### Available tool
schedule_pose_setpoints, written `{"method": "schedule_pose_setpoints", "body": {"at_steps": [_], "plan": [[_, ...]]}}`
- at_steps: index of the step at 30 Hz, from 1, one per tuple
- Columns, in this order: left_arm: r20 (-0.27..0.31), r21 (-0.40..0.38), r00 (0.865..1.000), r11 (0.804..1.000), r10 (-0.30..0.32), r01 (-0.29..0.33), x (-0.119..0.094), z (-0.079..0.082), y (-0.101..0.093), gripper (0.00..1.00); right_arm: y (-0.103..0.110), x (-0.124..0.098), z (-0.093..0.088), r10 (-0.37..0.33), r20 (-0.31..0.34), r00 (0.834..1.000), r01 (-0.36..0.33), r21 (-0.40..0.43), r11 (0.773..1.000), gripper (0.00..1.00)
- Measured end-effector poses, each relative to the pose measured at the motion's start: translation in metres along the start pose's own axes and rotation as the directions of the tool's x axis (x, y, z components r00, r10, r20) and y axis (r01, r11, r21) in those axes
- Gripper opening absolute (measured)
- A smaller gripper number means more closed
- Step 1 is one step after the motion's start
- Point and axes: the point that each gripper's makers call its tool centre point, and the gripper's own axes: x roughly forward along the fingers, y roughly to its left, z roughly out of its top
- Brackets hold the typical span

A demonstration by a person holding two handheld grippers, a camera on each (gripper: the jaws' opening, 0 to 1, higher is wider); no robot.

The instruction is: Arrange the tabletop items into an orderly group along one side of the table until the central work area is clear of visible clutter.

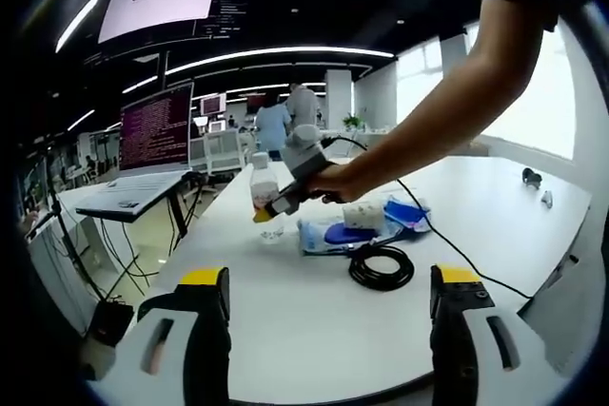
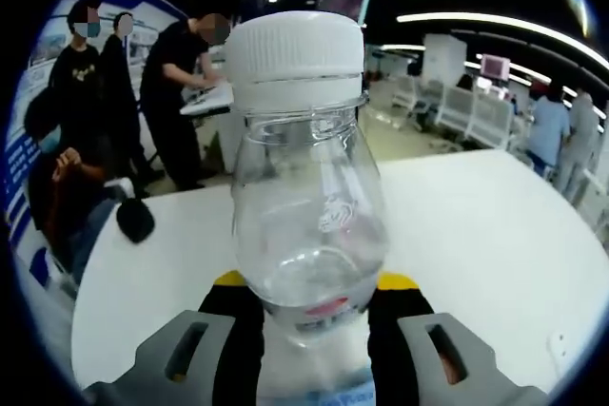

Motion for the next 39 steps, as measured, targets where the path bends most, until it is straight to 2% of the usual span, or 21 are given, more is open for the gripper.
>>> {"method": "schedule_pose_setpoints", "body": {"at_steps": [8,9,14,32,39], "plan": [[-0.015,0.002,1.0,1.0,-0.007,0.007,0.001,-0.003,0.0,0.85,-0.02,0.016,-0.001,-0.018,0.016,1.0,0.017,0.019,1.0,0.38],[-0.017,0.004,1.0,1.0,-0.008,0.008,0.001,-0.004,-0.001,0.84,-0.02,0.019,0.001,-0.01,0.035,0.999,0.008,0.058,0.998,0.38],[-0.026,0.0,1.0,1.0,-0.007,0.007,0.002,-0.005,0.0,0.84,-0.028,0.025,0.005,0.005,0.064,0.998,-0.008,0.047,0.999,0.39],[-0.024,0.002,1.0,1.0,-0.001,0.001,0.001,-0.004,-0.001,0.83,-0.029,0.033,0.014,0.028,0.113,0.993,-0.033,0.035,0.999,0.41],[-0.027,0.005,1.0,1.0,-0.006,0.006,0.001,-0.004,-0.002,0.83,-0.029,0.032,0.013,0.027,0.106,0.994,-0.032,0.044,0.999,0.42]]}}
